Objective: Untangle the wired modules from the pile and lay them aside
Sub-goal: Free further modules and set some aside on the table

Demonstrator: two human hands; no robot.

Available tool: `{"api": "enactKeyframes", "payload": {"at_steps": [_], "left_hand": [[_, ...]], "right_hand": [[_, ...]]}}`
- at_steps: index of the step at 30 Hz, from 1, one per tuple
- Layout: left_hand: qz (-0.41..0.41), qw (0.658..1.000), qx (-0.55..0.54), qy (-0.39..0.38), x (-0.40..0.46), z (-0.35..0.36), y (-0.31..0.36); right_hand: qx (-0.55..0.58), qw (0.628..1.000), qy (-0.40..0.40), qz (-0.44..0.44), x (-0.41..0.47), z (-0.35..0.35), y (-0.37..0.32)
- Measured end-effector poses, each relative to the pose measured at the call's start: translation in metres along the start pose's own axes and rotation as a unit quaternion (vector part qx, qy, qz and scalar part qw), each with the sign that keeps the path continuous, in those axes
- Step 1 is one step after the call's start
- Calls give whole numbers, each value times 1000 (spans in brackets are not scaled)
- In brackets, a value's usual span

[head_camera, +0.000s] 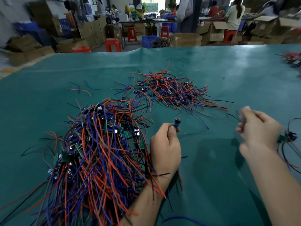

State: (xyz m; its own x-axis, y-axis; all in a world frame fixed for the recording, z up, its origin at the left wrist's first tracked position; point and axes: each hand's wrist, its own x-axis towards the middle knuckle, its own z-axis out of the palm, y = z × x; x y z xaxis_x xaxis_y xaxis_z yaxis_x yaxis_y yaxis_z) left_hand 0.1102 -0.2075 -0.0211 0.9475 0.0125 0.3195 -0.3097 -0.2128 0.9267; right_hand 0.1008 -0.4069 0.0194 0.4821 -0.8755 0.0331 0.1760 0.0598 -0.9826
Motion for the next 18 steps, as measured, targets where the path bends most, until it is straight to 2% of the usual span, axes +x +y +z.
{"api": "enactKeyframes", "payload": {"at_steps": [2, 5, 7, 10, 14, 16, 18], "left_hand": [[-4, 1000, -8, 8, 0, 0, 0], [19, 1000, -4, -22, -2, 1, 1], [29, 999, 12, -29, 0, 1, -2], [22, 998, 10, -56, -1, 2, -2], [19, 995, 7, -101, -3, 4, -1], [30, 994, 12, -101, -3, 3, 2], [33, 996, 3, -84, -3, 1, 4]], "right_hand": [[-55, 990, -133, 3, -15, 6, 5], [-121, 919, -375, -28, -51, 21, 12], [-127, 891, -431, -67, -64, 27, 20], [-115, 914, -366, -132, -61, 26, 22], [-26, 958, -203, -199, -44, 21, -2], [13, 964, -134, -230, -47, 24, -25], [31, 956, -111, -269, -64, 38, -53]]}}
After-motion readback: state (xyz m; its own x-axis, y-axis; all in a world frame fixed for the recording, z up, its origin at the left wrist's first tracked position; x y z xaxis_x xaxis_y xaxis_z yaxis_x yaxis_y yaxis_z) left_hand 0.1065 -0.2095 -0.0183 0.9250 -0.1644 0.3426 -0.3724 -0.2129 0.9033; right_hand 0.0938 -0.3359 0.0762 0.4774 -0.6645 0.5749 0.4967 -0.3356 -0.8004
